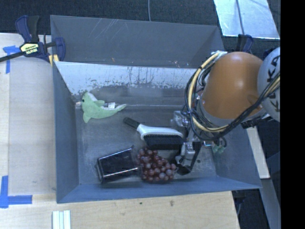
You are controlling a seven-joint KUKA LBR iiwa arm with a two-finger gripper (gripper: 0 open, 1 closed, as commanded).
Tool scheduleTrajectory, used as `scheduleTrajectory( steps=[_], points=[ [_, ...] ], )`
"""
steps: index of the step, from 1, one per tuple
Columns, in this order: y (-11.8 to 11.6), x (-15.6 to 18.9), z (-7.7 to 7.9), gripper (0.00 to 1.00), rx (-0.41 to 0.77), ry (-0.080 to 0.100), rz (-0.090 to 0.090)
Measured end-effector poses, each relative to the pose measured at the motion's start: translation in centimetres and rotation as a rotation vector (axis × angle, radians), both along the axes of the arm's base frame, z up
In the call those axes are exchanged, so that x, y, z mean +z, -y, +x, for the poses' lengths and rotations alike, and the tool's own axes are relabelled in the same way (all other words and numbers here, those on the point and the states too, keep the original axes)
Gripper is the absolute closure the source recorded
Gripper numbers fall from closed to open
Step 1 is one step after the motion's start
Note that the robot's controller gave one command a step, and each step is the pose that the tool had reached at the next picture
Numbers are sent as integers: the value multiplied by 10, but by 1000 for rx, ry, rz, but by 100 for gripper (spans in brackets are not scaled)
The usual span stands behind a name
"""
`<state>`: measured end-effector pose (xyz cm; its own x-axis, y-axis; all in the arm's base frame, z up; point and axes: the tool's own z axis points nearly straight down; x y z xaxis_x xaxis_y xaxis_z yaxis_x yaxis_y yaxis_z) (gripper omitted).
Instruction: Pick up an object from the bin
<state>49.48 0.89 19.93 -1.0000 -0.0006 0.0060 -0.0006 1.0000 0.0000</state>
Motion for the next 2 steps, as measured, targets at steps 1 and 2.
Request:
scheduleTrajectory(
  steps=[1,2],
  points=[
    [0,4,2,0,0,9,0],
    [-2,-19,24,0,68,15,0]
  ],
)
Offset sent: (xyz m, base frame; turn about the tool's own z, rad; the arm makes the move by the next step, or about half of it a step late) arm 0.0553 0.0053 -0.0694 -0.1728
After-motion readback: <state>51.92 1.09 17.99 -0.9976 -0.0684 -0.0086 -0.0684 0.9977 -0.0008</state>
